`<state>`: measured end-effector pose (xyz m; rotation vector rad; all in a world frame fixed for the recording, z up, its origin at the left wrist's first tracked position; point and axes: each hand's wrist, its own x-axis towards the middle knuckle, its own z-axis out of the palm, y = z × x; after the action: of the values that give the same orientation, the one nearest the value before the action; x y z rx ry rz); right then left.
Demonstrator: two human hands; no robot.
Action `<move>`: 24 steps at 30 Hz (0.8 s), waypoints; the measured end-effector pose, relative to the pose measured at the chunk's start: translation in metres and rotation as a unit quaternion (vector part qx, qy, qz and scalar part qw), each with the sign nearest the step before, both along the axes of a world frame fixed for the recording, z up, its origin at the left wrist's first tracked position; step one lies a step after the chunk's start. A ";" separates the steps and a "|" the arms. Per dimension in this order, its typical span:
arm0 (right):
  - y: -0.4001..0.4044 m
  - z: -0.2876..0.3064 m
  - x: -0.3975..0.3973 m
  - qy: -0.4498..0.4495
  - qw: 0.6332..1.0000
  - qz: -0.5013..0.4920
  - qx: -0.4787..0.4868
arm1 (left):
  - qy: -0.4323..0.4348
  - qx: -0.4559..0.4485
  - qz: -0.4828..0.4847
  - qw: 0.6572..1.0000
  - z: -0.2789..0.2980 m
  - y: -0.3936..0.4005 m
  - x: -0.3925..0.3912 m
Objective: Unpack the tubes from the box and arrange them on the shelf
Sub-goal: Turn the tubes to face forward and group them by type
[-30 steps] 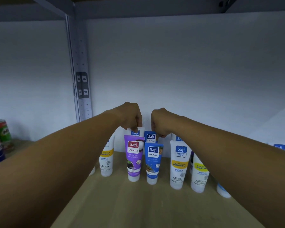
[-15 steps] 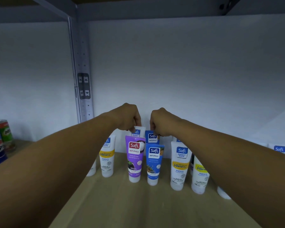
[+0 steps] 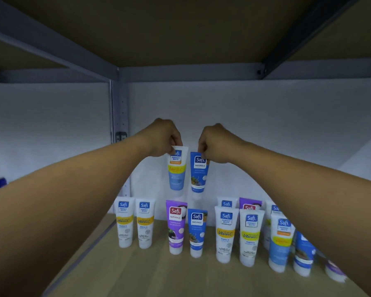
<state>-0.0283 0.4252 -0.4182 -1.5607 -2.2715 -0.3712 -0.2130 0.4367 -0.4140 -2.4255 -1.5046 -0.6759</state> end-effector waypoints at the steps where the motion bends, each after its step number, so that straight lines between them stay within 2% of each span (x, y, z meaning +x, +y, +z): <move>1: -0.011 0.006 0.001 0.001 1.000 0.000 0.005 | 0.003 0.004 0.001 1.000 0.006 -0.010 0.000; 5: -0.056 0.016 0.007 0.009 1.000 -0.004 -0.005 | 0.006 -0.018 -0.005 1.000 0.010 -0.057 0.002; 9: -0.101 0.001 0.015 0.024 0.999 -0.007 -0.038 | 0.006 -0.054 -0.020 0.998 -0.013 -0.102 0.003; 17: -0.161 -0.063 0.035 0.037 0.994 -0.010 -0.106 | -0.030 -0.122 -0.042 0.991 -0.080 -0.156 0.007; 24: -0.185 -0.109 0.048 0.057 0.988 -0.027 -0.139 | -0.052 -0.146 -0.043 0.987 -0.119 -0.175 0.005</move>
<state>0.0194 0.2404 -0.5276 -1.7290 -2.2723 0.0238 -0.2079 0.2617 -0.5331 -2.7237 -1.6491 -0.6468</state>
